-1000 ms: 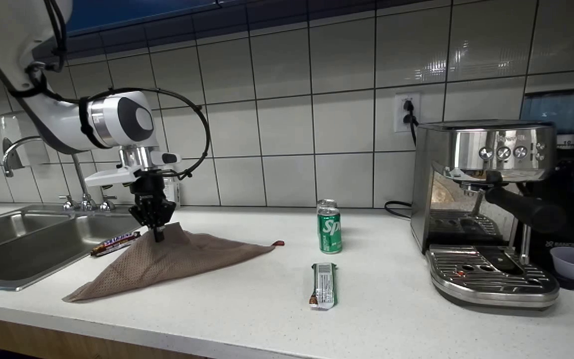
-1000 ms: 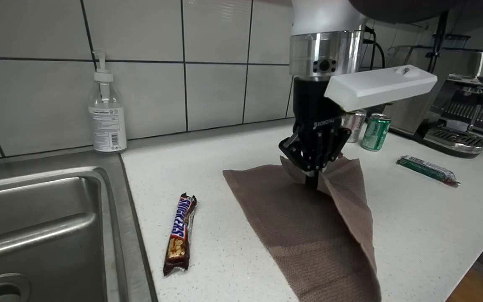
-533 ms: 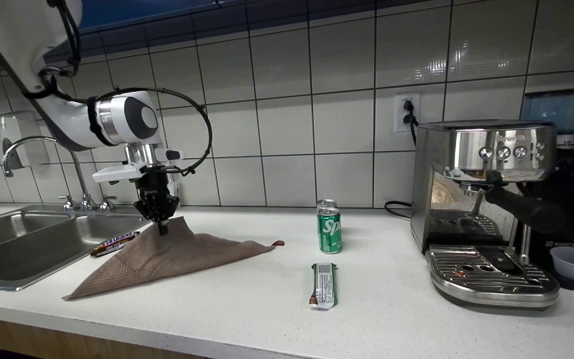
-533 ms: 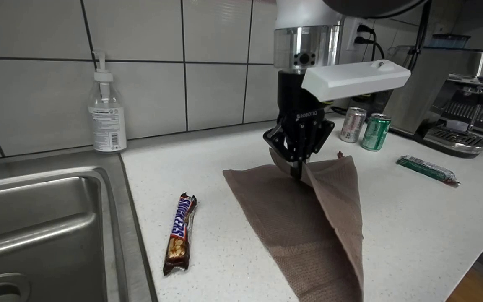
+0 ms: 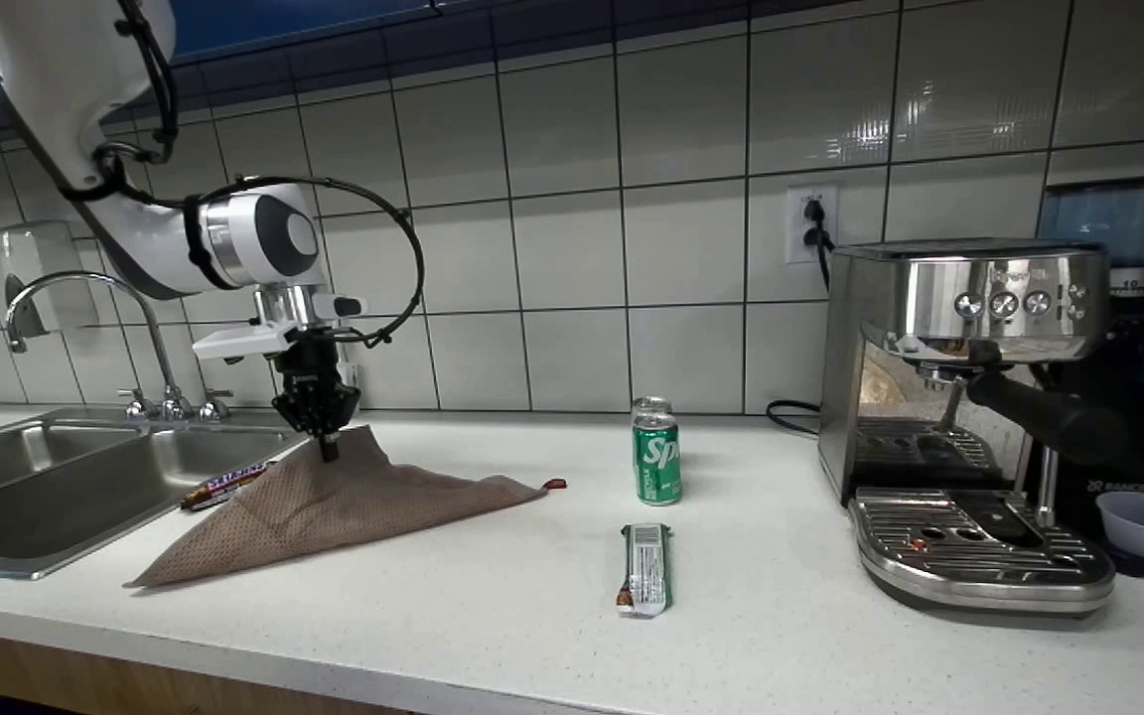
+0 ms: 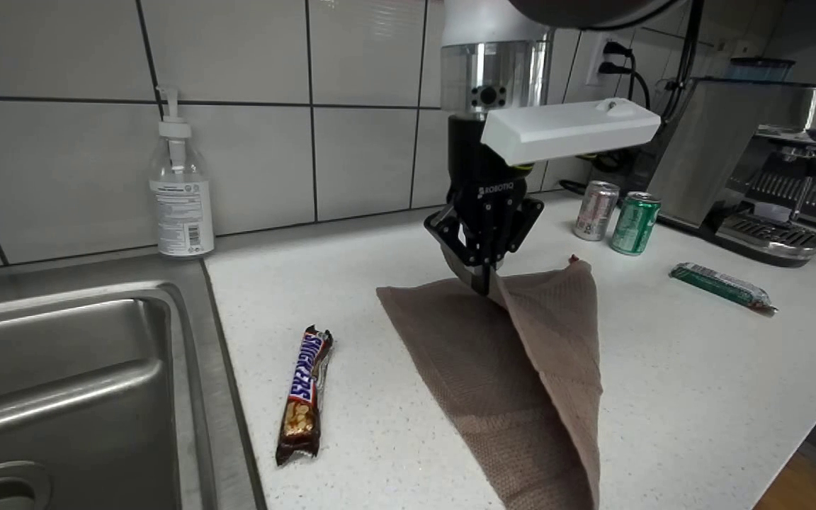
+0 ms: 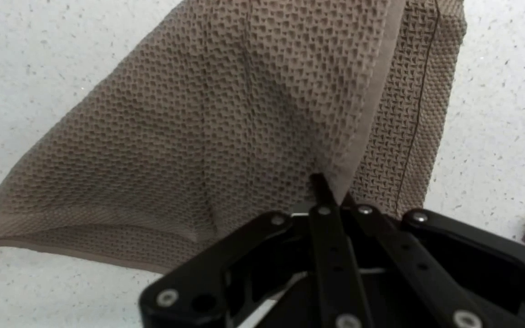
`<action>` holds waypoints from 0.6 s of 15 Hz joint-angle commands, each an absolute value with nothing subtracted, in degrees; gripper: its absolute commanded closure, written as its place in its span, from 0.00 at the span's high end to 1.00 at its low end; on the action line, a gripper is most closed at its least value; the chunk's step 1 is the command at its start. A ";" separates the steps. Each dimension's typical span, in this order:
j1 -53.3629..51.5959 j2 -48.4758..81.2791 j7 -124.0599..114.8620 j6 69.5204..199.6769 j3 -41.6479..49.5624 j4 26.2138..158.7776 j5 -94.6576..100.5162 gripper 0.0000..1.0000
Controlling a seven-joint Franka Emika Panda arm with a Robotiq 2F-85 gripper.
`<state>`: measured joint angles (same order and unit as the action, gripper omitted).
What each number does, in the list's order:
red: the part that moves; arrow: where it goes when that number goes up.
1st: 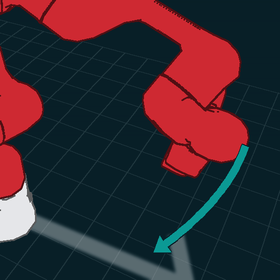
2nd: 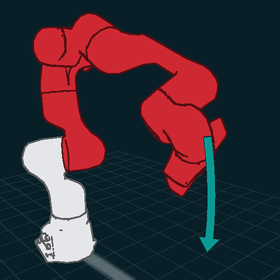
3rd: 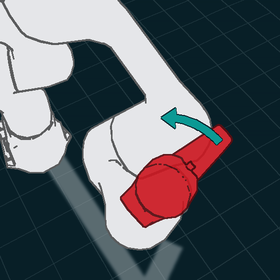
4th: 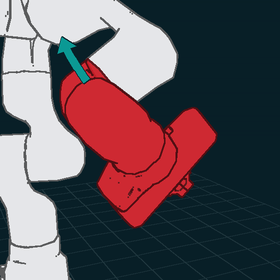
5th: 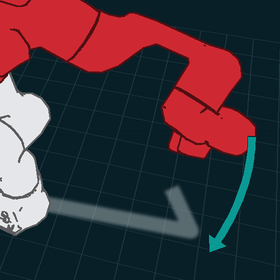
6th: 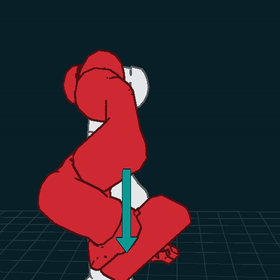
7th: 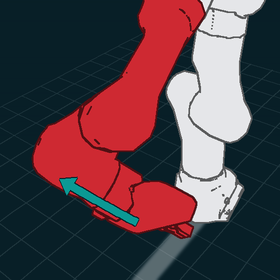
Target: Fold the towel
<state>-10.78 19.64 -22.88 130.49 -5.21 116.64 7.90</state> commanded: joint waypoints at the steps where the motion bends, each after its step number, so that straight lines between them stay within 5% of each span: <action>1: -11.88 21.56 -23.11 127.68 -4.28 112.93 7.92 0.01; 9: -12.59 23.91 -21.60 127.64 -4.29 109.95 8.22 0.01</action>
